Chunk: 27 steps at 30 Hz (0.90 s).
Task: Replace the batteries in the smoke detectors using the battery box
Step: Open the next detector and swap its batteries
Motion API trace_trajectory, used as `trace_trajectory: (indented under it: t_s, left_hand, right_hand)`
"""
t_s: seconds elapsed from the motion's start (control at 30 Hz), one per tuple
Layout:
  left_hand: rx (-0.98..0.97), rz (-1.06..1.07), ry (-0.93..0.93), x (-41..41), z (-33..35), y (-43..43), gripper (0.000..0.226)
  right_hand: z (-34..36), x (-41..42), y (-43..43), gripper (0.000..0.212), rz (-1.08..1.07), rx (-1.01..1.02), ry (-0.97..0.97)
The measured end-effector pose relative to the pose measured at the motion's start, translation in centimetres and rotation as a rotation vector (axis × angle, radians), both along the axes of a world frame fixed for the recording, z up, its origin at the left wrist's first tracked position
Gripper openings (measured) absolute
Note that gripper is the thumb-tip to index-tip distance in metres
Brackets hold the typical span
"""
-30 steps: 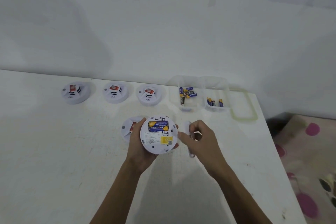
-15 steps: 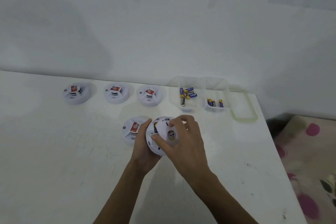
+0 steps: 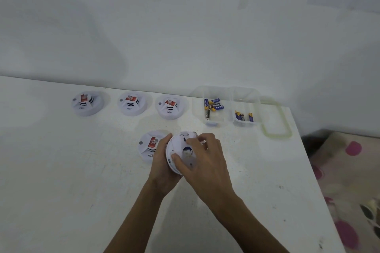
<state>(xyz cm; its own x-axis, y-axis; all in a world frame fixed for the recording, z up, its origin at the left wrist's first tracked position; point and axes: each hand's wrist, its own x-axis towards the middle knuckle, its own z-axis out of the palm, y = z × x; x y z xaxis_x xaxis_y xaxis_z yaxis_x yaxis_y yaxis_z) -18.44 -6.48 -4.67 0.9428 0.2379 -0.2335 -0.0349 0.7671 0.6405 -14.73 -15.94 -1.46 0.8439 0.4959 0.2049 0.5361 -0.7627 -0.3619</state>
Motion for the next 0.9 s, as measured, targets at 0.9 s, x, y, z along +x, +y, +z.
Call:
trace_trajectory:
  t_s: [0.9]
  left_hand:
    - [-0.052,0.012,0.16,-0.2,-0.5,0.8,0.057]
  right_hand:
    - [0.8,1.4,-2.7,0.03,0.168,0.211,0.29]
